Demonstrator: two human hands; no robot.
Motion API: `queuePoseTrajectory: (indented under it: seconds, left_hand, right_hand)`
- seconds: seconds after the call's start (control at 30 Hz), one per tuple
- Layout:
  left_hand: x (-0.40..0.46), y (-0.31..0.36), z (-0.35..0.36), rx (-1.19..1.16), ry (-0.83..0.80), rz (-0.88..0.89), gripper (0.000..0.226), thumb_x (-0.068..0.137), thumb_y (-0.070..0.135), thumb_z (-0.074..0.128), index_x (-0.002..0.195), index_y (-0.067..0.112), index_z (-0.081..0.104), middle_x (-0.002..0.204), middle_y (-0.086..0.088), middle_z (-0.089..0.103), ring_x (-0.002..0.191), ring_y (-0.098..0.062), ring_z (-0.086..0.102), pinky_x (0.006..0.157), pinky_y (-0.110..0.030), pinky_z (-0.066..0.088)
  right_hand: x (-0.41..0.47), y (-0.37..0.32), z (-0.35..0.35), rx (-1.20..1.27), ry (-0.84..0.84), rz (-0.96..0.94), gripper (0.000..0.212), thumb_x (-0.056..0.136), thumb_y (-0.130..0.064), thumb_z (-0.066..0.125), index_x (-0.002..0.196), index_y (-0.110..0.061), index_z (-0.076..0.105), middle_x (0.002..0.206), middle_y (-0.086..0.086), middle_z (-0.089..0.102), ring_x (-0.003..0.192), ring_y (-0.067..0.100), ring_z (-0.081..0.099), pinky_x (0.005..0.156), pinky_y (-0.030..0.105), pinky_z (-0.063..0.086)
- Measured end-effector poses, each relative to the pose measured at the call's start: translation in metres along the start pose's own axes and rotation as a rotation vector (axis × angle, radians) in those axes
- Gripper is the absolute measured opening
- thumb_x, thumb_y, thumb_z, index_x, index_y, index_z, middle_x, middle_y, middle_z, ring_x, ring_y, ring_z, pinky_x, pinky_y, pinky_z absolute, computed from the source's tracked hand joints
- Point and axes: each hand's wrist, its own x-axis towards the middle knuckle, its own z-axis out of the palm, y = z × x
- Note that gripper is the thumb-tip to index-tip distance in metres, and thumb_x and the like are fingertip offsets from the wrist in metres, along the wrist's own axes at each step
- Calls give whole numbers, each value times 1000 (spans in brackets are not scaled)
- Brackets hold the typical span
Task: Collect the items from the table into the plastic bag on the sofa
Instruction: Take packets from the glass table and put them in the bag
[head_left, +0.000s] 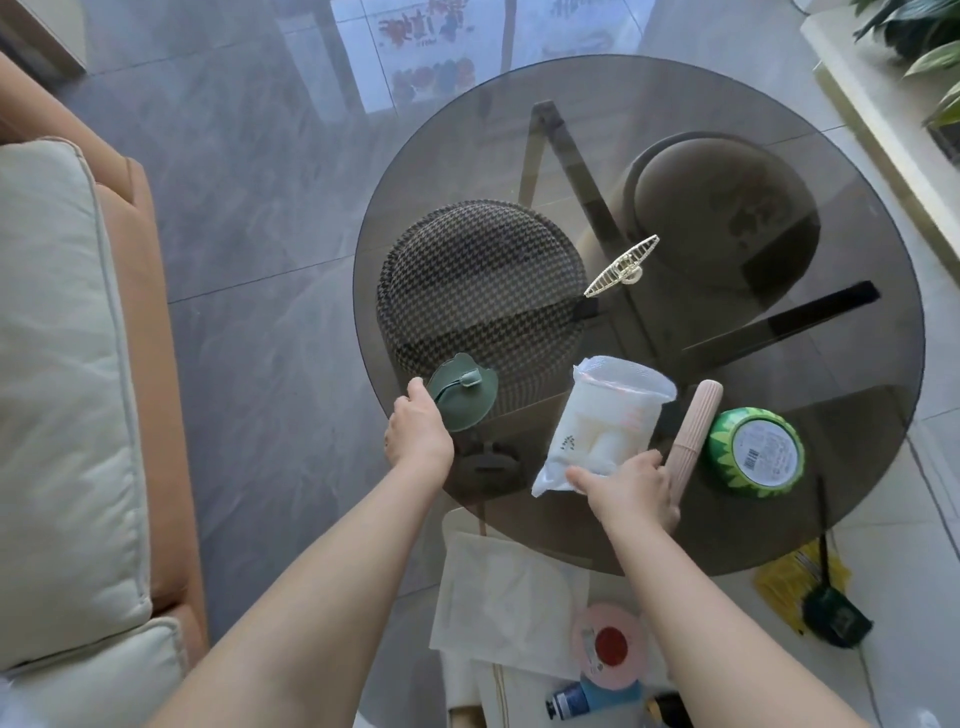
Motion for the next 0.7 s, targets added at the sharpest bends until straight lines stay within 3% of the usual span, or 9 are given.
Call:
queuePoseTrajectory:
  seconds: [0.1,0.2,0.33,0.43,0.6,0.7]
  left_hand:
    - [0,-3,-2,-46,-47,-40,58,91,12,58,141,12,29,135,-15,49,124,-34,49,101,-43,42]
    - [1,-2,-4,-104,-38,-102,60,89,29,64,137,10,34,135,-14,49,125,-33,49,100,-43,42]
    - [5,7,1,-46,4,-91,64,86,34,67,135,11,35,136,-14,45,126,-31,47,101,-42,42]
    - [9,9,2,-62,-6,-136,60,84,34,69,130,10,39,132,-14,47,123,-32,50,99,-41,44]
    - [-7,0,5,-192,-35,-115,38,90,33,61,117,7,52,121,-14,50,113,-34,53,93,-42,47]
    - [-26,-14,-4,-393,-76,-120,27,93,25,57,111,4,53,112,-14,59,102,-32,58,82,-35,45]
  right_hand:
    - [-9,3,-2,48,-26,-30,76,73,-43,73,128,-4,38,131,17,44,124,32,43,99,41,40]
    - [-15,4,-2,158,-31,-90,69,77,-29,73,129,-5,35,131,15,41,118,31,47,87,36,46]
    - [-16,7,9,240,-69,-161,61,78,-26,73,124,-11,34,127,11,51,112,28,56,79,36,53]
    - [-18,7,13,297,-109,-208,62,78,-25,73,123,-14,32,125,9,52,110,26,57,80,38,56]
    - [-30,0,7,407,-189,-285,57,80,-33,72,122,-13,38,120,5,55,108,24,57,74,27,45]
    - [-42,-5,3,404,-214,-299,46,81,-43,68,110,-20,41,116,4,59,103,22,59,82,35,51]
